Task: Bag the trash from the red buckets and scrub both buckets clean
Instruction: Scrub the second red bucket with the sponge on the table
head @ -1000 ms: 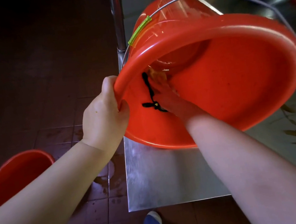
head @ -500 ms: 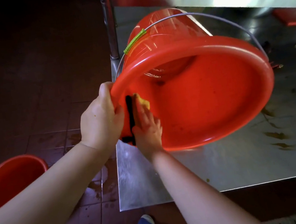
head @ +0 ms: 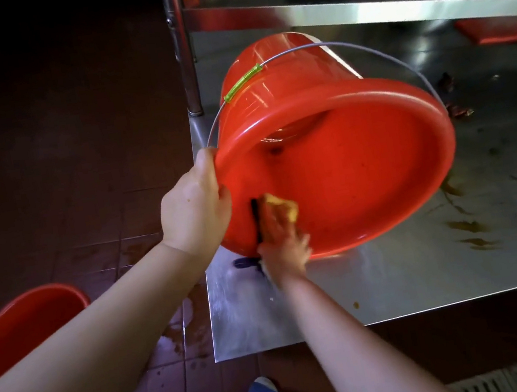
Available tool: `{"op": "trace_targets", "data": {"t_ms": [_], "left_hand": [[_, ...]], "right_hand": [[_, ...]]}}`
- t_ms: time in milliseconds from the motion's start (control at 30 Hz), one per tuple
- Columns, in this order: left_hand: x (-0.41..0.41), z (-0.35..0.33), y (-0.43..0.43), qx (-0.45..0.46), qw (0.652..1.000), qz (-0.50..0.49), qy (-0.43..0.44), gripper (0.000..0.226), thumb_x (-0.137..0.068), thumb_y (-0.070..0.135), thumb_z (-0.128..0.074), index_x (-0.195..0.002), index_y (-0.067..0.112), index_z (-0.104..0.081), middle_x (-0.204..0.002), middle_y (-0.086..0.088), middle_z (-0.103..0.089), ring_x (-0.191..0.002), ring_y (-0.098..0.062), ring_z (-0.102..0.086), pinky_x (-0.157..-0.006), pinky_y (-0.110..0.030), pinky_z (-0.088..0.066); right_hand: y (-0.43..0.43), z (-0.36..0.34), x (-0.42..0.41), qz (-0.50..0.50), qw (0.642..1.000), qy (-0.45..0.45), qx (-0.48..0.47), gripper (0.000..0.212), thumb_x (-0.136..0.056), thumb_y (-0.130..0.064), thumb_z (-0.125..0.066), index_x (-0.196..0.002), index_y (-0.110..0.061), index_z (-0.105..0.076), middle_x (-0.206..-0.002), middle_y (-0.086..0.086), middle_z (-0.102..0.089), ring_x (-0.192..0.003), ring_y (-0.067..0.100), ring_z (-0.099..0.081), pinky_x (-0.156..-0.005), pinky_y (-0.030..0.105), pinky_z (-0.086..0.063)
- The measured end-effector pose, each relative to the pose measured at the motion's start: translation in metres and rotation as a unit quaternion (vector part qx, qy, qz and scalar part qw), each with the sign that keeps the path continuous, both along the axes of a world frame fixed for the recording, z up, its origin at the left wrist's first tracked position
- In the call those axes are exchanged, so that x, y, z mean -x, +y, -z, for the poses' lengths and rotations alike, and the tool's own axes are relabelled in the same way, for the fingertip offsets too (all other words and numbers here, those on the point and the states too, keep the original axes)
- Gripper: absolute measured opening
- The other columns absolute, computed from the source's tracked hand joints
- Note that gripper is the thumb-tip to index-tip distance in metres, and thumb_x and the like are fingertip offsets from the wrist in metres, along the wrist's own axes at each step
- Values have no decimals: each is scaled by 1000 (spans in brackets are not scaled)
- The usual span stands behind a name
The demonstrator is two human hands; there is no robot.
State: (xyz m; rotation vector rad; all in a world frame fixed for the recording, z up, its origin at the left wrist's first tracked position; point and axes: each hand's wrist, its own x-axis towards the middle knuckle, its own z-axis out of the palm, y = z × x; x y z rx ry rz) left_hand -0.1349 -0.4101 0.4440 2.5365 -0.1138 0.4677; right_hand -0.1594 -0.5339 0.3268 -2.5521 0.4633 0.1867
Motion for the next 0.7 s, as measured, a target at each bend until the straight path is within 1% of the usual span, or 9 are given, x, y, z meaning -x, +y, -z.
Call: {"op": "trace_targets", "data": {"t_ms": [67, 133, 200, 300, 367, 433, 500, 567, 700], "left_hand": [[-1, -4, -3, -16, 1000, 10, 6, 36, -82, 7, -56, -117, 8, -48, -72, 1, -47, -62, -30, -52, -56, -31, -30], [-5, -10, -2, -37, 999, 33, -4, 34, -82, 8, -56, -115, 9, -47, -72, -1, -49, -59, -25, -47, -55, -32, -33], [-9, -19, 3, -71, 994, 67, -42, 32, -78, 5, -56, -108, 7, -47, -67, -4, -50, -54, -31, -49, -50, -31, -34], [-19, -36, 7, -119, 984, 111, -78, 29, -74, 2, -54, -100, 7, -44, -61, -8, -51, -51, -36, -51, -45, -36, -43], [-20, -40, 7, -113, 982, 120, -89, 32, -76, 4, -55, -107, 9, -45, -71, -8, -55, -59, -36, -55, -52, -40, -49], [-15, -31, 6, -67, 990, 91, -87, 52, -76, 12, -64, -124, 16, -44, -98, -8, -59, -88, -32, -58, -71, -40, -52], [-5, -10, 7, 57, 998, 19, -36, 76, -69, 19, -75, -135, 20, -36, -121, -9, -46, -115, -27, -44, -93, -37, -41], [7, 16, 6, 181, 980, -61, 55, 77, -67, 20, -78, -132, 15, -36, -124, -10, -42, -120, -27, -40, -93, -32, -37], [18, 41, 0, 160, 968, -108, 159, 27, -84, 26, -62, -97, 18, -40, -71, 5, -51, -73, -31, -54, -60, -32, -34]], "right_hand": [[27, -13, 2, -52, 986, -18, -156, 88, -74, -9, -52, -144, -50, -17, -156, -17, -14, -123, 25, -34, -92, 26, -23], [28, -18, 10, -116, 970, -86, -194, 87, -69, -17, -47, -144, -49, -17, -156, -16, -15, -124, 20, -29, -98, 28, -22], [2, -13, 16, -199, 973, -84, -85, 89, -68, -23, -45, -147, -46, -11, -158, -11, -13, -128, 25, -30, -101, 34, -26], [-56, -3, 10, -213, 961, -45, 168, 106, -68, -32, -72, -144, -54, -1, -159, -11, -5, -126, 28, -36, -95, 39, -33], [-75, -3, 6, -163, 962, -25, 219, 100, -73, -31, -72, -143, -54, -6, -159, -13, -4, -131, 25, -31, -95, 39, -31], [-71, -3, 4, -115, 966, -16, 229, 82, -81, -23, -59, -145, -48, -15, -159, -11, -7, -134, 27, -26, -96, 40, -28], [-56, -1, 5, -67, 975, -22, 210, 75, -81, -18, -50, -145, -45, -22, -158, -10, -13, -134, 29, -24, -97, 40, -27], [-40, 1, 4, -32, 987, -15, 156, 77, -80, -17, -49, -145, -47, -22, -157, -11, -15, -131, 31, -27, -97, 40, -28], [-1, -12, -5, -62, 993, 15, -101, 80, -81, -14, -49, -142, -55, -19, -157, -19, -9, -132, 28, -25, -102, 41, -22]]}}
